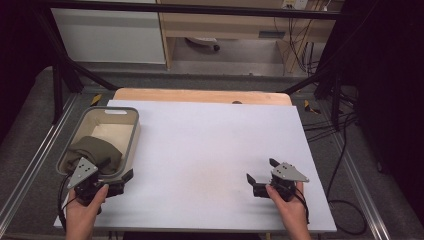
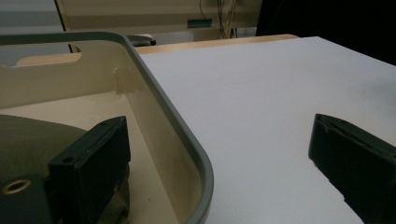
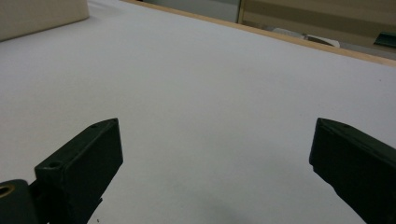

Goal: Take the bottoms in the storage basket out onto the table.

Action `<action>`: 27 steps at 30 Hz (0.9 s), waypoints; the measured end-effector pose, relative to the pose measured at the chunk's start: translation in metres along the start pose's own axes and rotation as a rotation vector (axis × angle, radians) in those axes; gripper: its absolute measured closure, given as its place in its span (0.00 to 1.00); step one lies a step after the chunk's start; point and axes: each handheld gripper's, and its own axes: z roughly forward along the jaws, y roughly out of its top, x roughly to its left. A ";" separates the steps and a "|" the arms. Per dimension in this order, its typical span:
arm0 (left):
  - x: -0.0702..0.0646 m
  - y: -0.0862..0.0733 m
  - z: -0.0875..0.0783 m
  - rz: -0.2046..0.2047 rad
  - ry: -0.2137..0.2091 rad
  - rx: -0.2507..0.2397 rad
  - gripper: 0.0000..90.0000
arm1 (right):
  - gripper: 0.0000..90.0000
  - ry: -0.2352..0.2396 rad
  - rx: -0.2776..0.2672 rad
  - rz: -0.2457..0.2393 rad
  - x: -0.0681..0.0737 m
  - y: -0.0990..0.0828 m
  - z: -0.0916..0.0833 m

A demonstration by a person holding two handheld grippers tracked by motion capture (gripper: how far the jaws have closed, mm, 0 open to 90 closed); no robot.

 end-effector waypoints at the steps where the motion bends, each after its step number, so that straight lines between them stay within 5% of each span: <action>1: 0.000 0.000 0.000 -0.002 0.000 0.000 0.06 | 0.04 -0.004 -0.009 -0.002 0.000 0.001 -0.003; 10: -0.002 0.000 -0.001 0.004 -0.012 -0.005 0.06 | 0.04 -0.047 -0.028 0.017 0.005 0.000 -0.006; 27: -0.006 0.001 -0.001 0.024 -0.021 0.003 0.06 | 0.02 -0.018 0.013 -0.013 0.010 0.002 -0.001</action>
